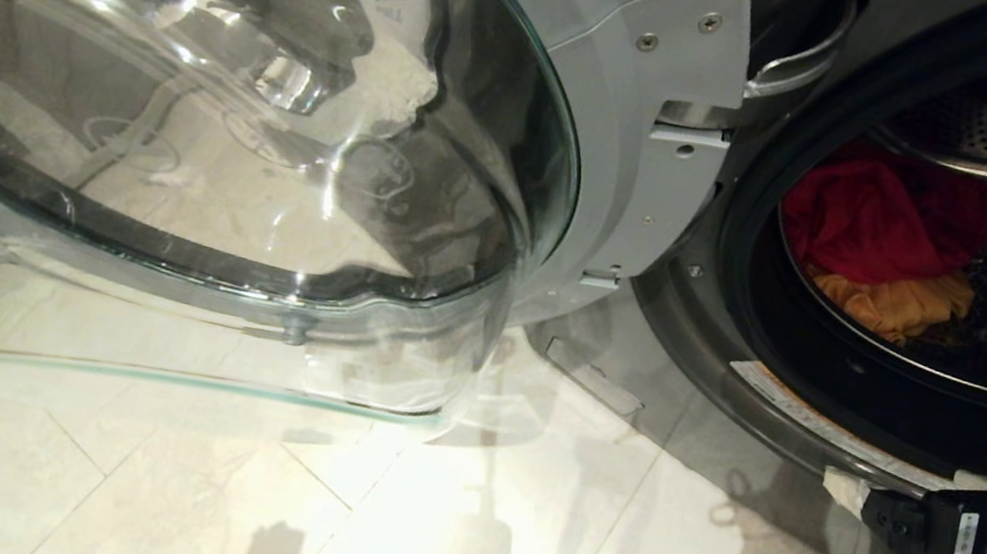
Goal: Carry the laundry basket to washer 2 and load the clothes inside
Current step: Place the clothes into the washing machine
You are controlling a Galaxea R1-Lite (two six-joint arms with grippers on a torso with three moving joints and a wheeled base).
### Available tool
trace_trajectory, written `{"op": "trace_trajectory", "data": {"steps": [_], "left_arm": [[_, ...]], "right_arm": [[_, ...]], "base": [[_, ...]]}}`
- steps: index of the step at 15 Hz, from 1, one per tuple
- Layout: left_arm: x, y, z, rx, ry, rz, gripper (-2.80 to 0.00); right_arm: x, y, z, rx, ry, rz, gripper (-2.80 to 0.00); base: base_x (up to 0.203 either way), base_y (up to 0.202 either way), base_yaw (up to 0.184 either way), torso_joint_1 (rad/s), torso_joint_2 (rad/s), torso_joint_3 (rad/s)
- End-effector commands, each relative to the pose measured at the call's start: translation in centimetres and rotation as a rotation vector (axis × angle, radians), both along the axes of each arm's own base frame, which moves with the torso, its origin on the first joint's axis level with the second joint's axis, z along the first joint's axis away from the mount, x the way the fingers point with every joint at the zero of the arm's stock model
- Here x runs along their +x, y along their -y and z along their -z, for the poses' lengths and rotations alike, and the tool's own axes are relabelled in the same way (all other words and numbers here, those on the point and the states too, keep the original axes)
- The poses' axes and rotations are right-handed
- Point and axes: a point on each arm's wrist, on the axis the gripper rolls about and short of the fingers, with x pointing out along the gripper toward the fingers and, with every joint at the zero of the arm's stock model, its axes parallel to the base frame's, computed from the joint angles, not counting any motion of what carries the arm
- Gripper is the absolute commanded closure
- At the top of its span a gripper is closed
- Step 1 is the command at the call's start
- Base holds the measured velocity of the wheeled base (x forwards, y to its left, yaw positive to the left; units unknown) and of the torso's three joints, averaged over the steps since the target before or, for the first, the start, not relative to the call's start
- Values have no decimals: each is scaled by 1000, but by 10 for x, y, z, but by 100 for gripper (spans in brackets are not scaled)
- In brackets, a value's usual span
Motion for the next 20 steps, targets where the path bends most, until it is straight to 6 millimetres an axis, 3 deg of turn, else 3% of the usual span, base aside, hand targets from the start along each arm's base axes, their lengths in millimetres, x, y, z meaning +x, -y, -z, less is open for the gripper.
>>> {"op": "trace_trajectory", "data": {"steps": [1, 3, 7, 9, 12, 20], "left_arm": [[0, 0, 0, 0, 0, -2, 0], [0, 0, 0, 0, 0, 0, 0], [0, 0, 0, 0, 0, 1, 0], [0, 0, 0, 0, 0, -1, 0], [0, 0, 0, 0, 0, 0, 0], [0, 0, 0, 0, 0, 0, 0]], "right_arm": [[-1, 0, 3, -3, -6, 1, 0], [-6, 5, 3, 0, -1, 11, 0], [-20, 47, 6, 29, -17, 172, 0], [-38, 60, 7, 44, -28, 189, 0], [-44, 61, 9, 42, -33, 188, 0], [-30, 61, 15, 19, -87, 231, 0]], "base": [[0, 0, 0, 0, 0, 0], [0, 0, 0, 0, 0, 0], [0, 0, 0, 0, 0, 0], [0, 0, 0, 0, 0, 0], [0, 0, 0, 0, 0, 0], [0, 0, 0, 0, 0, 0]]}}
